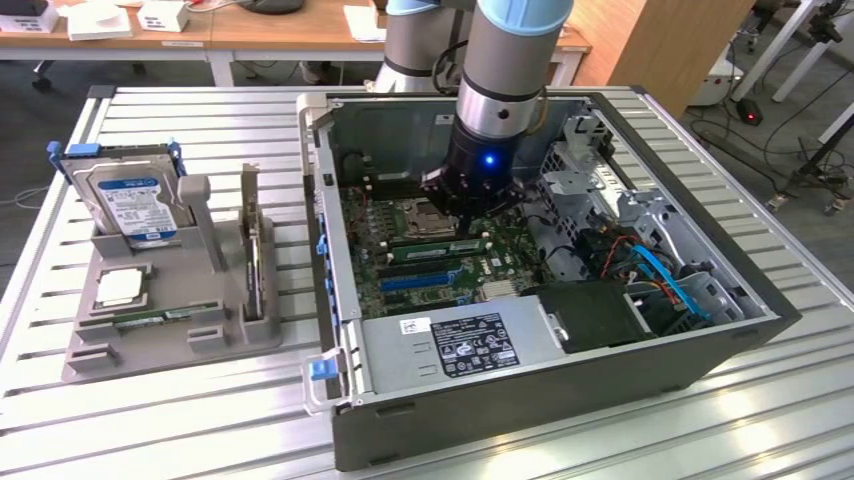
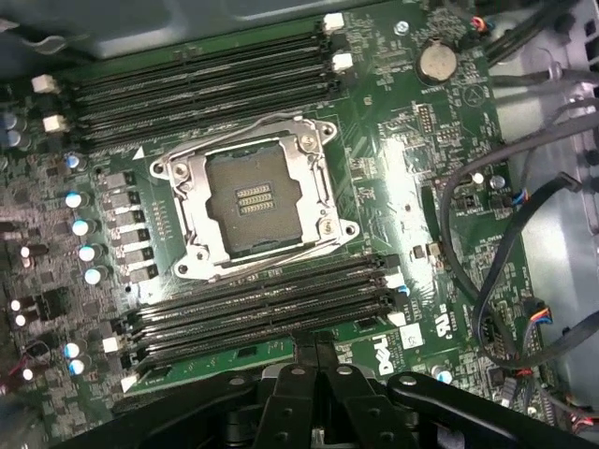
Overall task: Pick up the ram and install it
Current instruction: 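Press down the ram until it locks into place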
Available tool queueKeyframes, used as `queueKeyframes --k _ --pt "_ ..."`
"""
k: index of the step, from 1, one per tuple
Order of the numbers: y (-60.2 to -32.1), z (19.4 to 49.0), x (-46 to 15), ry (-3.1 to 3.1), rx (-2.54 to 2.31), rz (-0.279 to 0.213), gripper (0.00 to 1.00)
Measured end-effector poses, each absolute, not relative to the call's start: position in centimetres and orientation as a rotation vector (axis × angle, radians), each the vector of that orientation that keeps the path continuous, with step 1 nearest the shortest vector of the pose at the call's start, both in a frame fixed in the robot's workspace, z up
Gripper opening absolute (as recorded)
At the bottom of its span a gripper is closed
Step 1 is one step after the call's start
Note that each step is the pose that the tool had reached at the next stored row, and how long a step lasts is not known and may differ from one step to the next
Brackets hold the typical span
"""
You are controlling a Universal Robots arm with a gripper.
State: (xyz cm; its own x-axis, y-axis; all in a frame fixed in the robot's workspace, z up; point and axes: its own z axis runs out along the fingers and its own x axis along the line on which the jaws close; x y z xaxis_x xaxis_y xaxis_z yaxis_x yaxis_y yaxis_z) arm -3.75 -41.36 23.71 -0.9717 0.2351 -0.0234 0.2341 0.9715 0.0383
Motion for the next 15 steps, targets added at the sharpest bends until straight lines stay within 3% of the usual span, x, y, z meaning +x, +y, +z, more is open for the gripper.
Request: queueKeyframes --k 15 --pt "-41.33 23.63 -3.75 3.114 0.124 0.048 0.09"
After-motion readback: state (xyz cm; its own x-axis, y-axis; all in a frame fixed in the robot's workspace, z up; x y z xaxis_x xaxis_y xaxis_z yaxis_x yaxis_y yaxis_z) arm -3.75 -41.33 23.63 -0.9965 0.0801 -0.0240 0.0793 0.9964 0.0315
